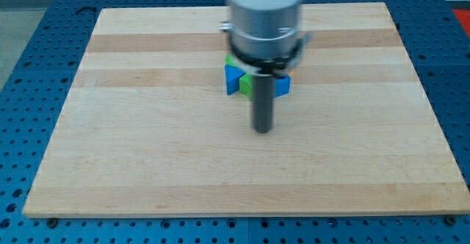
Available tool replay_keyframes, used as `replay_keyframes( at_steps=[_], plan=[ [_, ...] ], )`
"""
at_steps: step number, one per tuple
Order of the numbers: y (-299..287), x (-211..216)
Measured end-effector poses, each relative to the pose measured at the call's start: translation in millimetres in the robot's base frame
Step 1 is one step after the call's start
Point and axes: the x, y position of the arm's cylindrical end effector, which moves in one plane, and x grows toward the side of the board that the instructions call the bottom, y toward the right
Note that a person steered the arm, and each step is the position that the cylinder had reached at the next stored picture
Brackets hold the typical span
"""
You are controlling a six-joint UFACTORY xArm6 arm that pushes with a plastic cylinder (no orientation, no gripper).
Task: Point your arm to the blue cube
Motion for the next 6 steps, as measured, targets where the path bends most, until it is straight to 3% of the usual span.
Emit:
replay_keyframes(
  at_steps=[1,4,5,6],
  plan=[
    [51,-20],
    [113,-96],
    [111,-120],
    [63,-112]
  ],
)
